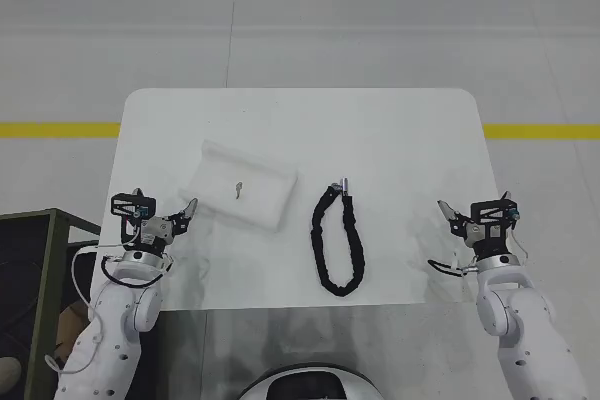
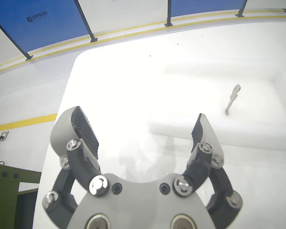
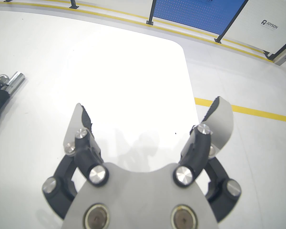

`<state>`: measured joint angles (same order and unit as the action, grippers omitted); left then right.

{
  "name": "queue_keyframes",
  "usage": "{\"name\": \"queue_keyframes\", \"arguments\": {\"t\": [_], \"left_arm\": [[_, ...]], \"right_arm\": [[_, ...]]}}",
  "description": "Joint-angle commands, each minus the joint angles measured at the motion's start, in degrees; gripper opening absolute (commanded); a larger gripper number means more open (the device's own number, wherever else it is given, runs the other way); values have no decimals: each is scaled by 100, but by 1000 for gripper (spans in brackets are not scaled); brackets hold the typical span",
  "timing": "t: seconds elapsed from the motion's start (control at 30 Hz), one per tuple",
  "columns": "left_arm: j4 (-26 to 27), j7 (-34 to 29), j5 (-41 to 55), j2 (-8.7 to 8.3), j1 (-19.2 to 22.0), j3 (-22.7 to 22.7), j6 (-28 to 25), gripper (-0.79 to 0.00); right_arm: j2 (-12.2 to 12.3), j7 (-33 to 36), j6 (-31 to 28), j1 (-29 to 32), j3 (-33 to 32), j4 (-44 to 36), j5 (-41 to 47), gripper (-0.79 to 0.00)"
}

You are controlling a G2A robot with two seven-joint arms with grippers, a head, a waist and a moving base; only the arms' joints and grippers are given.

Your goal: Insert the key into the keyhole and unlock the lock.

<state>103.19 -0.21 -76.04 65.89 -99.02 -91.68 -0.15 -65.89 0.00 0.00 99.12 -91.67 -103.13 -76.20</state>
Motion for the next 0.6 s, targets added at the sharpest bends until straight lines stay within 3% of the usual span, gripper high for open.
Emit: {"name": "queue_keyframes", "arguments": {"t": [0.0,0.13,0.23,0.33,0.4,0.5,0.57], "left_arm": [[65,-203,195,6,112,-17,-79,0],[323,-1351,1195,-1,828,-225,-370,0],[221,-2779,1917,-17,1834,-199,-425,0],[-306,-4526,2616,-34,3115,87,-486,0],[-856,-5586,2892,-18,3905,523,-521,0],[-1632,-6622,3625,50,4780,1074,-602,0],[-1934,-6741,3856,85,5061,1268,-614,0]], "right_arm": [[0,0,0,0,0,0,0,0],[0,0,0,0,0,0,0,0],[0,0,0,0,0,0,0,0],[0,0,0,0,0,0,0,0],[0,0,0,0,0,0,0,0],[0,0,0,0,0,0,0,0],[0,0,0,0,0,0,0,0]]}}
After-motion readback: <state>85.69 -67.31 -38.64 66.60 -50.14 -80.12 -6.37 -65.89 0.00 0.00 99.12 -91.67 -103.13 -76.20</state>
